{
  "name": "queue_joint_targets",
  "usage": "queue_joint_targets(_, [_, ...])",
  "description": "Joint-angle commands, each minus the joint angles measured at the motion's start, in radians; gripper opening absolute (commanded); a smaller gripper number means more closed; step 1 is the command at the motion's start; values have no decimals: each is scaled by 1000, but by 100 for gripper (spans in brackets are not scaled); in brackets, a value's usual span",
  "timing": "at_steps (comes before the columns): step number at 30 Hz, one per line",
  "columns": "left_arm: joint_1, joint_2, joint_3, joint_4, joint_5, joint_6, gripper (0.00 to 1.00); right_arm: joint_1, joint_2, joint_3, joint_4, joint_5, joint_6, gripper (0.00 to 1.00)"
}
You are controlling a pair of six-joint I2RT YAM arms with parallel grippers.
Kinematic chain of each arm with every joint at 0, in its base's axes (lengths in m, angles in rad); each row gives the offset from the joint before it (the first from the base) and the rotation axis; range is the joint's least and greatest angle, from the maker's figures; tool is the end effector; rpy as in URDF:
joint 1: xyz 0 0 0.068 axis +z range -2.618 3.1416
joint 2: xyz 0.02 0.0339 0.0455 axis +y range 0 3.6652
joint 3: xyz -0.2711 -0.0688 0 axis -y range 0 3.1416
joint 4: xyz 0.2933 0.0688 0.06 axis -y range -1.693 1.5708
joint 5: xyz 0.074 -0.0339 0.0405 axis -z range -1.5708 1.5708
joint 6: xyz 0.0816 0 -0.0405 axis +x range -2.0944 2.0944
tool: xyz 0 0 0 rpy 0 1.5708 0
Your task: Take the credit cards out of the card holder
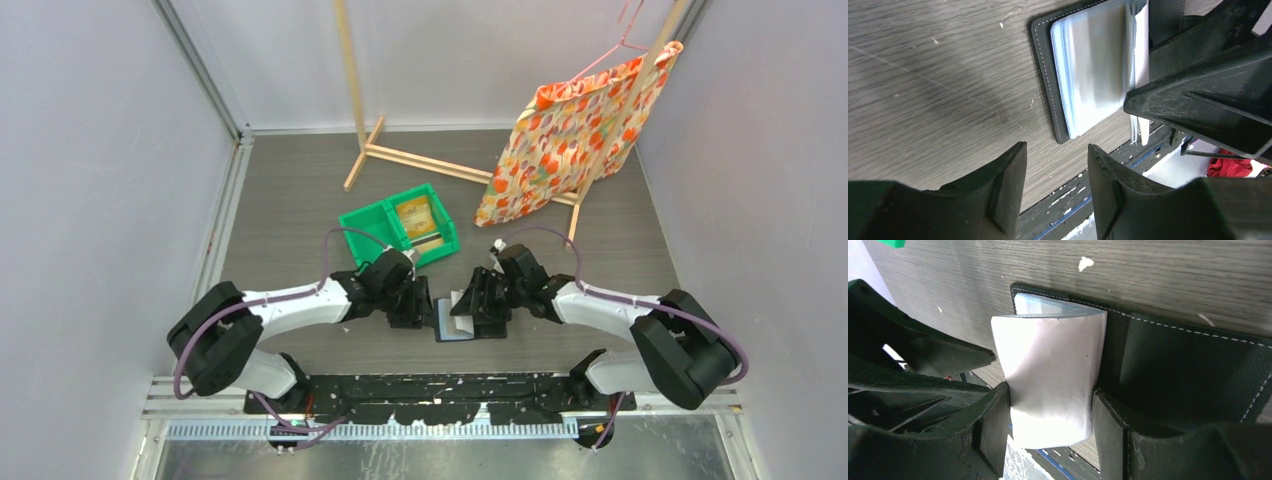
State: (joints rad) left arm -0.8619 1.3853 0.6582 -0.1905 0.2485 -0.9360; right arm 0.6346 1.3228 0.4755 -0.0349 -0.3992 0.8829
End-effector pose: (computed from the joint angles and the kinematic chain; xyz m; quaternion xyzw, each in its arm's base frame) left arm 0.1944 -0.2575 0.1082 0.0049 0.9407 -0.3222 0.1063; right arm 0.2126 0.1959 0.0810 0.0478 0.9238 0.3631 0.1117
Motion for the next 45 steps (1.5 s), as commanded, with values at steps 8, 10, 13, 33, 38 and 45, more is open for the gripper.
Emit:
queue_joint_targets(8, [-26,91,44,163,-28,-61,50,-57,-104,-95,124,-93,62,55])
queue_joint_targets(10, [-26,101,46,177,-32,-73,50,-63,-104,-107,133,-99,66,55])
queue_joint_targets(13, [-25,120,52,178,-47,-85,50,-71,-101,-130,156,-103,76,55])
queue_joint_targets(33, [-48,334,-132,847,44,-388,34,-114,-46,-189,284,-150,110,55])
queue_joint_targets(38, [-48,321,-125,829,38,-385,19,-121,-49,-194,283,-153,110,54])
queue_joint_targets(45, [-48,253,-95,720,34,-338,1,-145,-70,-199,239,-154,94,54])
